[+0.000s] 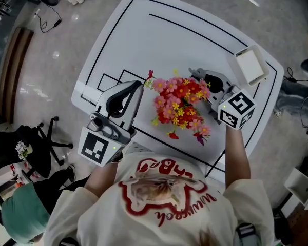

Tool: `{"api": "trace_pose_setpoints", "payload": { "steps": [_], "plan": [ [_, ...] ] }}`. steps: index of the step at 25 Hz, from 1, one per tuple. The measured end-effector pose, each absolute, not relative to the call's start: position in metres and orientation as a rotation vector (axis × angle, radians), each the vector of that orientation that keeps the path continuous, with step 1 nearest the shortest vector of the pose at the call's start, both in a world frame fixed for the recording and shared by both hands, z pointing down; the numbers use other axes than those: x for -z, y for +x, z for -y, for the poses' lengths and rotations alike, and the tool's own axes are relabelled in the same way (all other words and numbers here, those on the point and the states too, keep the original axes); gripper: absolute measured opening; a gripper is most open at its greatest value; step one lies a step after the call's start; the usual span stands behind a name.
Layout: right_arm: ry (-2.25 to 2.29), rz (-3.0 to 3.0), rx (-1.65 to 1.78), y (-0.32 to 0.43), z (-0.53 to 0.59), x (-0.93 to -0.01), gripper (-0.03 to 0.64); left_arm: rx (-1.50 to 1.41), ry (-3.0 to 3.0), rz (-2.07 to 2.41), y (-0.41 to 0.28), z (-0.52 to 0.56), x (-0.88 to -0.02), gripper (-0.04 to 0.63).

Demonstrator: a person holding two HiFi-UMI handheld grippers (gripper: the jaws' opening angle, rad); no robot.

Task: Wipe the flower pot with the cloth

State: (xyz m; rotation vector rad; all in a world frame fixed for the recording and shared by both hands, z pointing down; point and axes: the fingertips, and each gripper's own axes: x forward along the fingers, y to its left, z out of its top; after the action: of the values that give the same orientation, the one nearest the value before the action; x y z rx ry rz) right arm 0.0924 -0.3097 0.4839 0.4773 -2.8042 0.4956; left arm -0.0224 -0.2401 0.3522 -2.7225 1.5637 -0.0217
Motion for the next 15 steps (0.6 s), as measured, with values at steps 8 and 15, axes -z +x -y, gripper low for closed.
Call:
{"api": "trace_pose_setpoints", "payload": {
  "steps": [8,15],
  "plan": [
    [0.425,2.793,-0.515,0.09,0.302,-0.492,0.057,0.016,-2.743,-1.561,-0.016,0.237,-0.357,0.004],
    [0.421,2.787,-0.524,0.094,0.296,-0.497,0.057,0.02,-2.76,-1.576,-0.015,0.237,-0.363,0.004]
  ]
}}
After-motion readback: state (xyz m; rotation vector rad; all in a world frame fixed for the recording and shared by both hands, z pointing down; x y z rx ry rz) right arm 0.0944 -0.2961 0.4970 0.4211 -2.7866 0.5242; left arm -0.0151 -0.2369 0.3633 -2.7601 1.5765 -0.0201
